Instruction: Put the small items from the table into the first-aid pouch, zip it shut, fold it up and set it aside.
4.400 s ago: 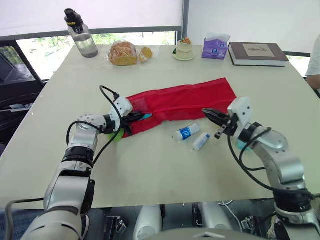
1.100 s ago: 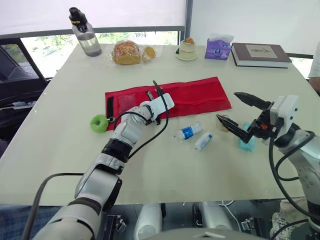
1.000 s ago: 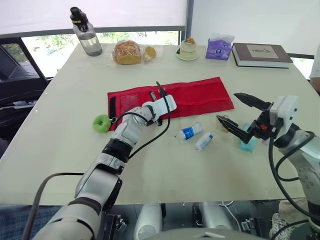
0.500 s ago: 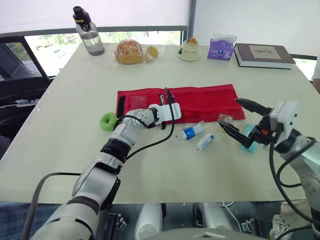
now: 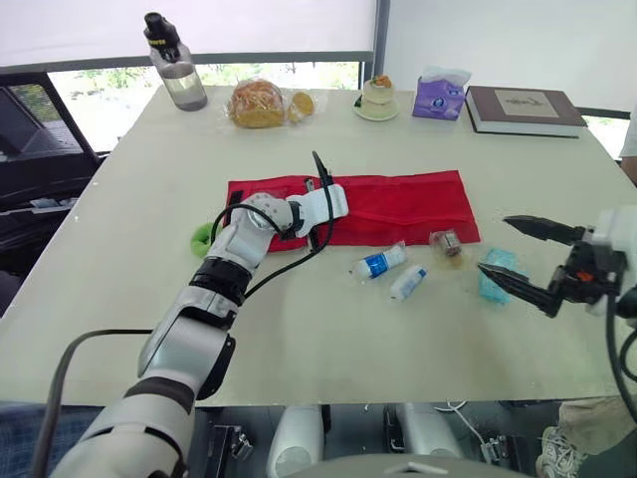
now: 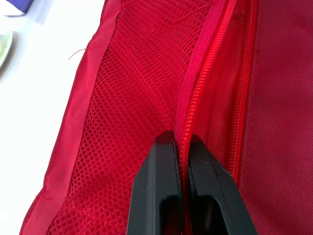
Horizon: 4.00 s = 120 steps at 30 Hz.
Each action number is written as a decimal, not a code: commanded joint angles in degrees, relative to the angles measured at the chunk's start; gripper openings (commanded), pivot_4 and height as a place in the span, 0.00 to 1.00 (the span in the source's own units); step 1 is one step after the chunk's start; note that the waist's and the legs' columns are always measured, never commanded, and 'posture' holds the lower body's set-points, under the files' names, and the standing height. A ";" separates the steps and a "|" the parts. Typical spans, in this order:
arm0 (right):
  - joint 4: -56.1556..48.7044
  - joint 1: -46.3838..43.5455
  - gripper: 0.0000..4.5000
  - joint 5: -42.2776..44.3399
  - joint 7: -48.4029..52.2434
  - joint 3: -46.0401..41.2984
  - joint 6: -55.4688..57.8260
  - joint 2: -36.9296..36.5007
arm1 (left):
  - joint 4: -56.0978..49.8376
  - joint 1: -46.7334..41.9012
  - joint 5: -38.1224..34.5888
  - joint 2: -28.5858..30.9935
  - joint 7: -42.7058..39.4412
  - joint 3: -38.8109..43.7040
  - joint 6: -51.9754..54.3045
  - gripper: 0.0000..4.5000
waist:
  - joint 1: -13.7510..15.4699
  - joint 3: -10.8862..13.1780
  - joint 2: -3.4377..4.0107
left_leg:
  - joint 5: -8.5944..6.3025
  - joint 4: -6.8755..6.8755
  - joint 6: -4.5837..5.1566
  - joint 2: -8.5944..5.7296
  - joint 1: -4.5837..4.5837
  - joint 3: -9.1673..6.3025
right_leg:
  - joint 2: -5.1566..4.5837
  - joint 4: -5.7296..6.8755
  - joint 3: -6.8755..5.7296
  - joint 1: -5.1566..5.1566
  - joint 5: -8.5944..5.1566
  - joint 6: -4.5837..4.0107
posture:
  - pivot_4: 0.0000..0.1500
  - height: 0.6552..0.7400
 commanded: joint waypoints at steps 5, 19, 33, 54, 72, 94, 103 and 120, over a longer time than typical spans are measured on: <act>3.27 1.04 1.00 1.31 7.95 -6.82 -0.83 -5.23 | -4.58 -1.05 -1.87 0.44 -2.19 1.08 2.24 0.03 | -0.02 0.00 0.00 | 0.00 0.01 0.00 0.00 0.02 0.00 | 0.00 0.01 0.01 0.01 0.00 0.00 | 1.00 1.00; 6.16 -9.38 1.00 -0.22 9.89 3.44 -1.28 -5.14 | -4.88 -1.26 -6.30 0.55 -5.57 3.38 5.75 0.03 | 0.00 0.01 0.01 | 0.00 0.02 0.00 0.00 -0.01 -0.02 | 0.01 0.00 0.00 0.00 0.00 0.00 | 1.00 1.00; 19.09 -12.42 1.00 3.53 25.36 -8.57 0.30 -16.60 | 1.44 -2.86 -6.25 0.48 -5.43 2.94 1.52 0.03 | -0.01 0.03 0.04 | 0.00 0.03 0.00 -0.01 0.01 -0.02 | 0.00 0.00 0.00 0.01 0.01 -0.01 | 1.00 1.00; 37.63 -5.41 1.00 -3.28 37.59 -22.79 -1.87 -22.10 | 7.61 -5.00 -5.65 -0.07 -4.38 2.93 -2.52 0.03 | -0.11 0.03 0.06 | 0.00 0.03 0.00 -0.03 0.05 0.01 | 0.00 0.04 0.03 0.00 0.01 0.00 | 1.00 1.00; 26.73 -8.10 1.00 -7.86 32.18 -4.86 -6.35 -14.93 | 11.17 -6.73 -5.47 -1.34 -4.79 3.02 -5.45 0.03 | -0.60 0.05 0.11 | 0.01 0.06 -0.01 -0.04 0.06 0.01 | 0.00 0.08 0.04 0.02 0.01 0.01 | 1.00 1.00; 36.31 -52.57 1.00 -41.25 22.15 50.91 -8.65 11.01 | 13.72 -7.41 -6.25 -2.96 -5.57 3.60 -9.04 0.03 | -0.86 0.10 0.19 | 0.01 0.07 -0.01 -0.02 -0.13 0.03 | -0.01 0.16 -0.02 -0.17 0.01 -0.01 | 1.00 1.00; 49.65 -57.78 0.94 -50.89 22.97 58.66 -12.24 16.70 | 14.08 -7.82 -5.89 -3.60 -5.00 3.67 -9.62 0.01 | -1.21 0.10 0.19 | 0.01 0.08 -0.01 -0.02 -0.05 0.01 | 0.00 0.31 -0.02 -0.18 0.01 -0.01 | 1.00 1.00; 44.26 -53.64 0.01 -47.31 15.36 47.54 -0.54 19.78 | 13.81 -6.98 -6.04 -3.82 -4.13 3.90 -9.84 0.00 | -1.20 0.10 0.20 | 0.02 0.15 -0.02 -0.03 -0.05 0.00 | 0.00 0.51 -0.02 -0.20 0.00 -0.01 | 1.00 1.00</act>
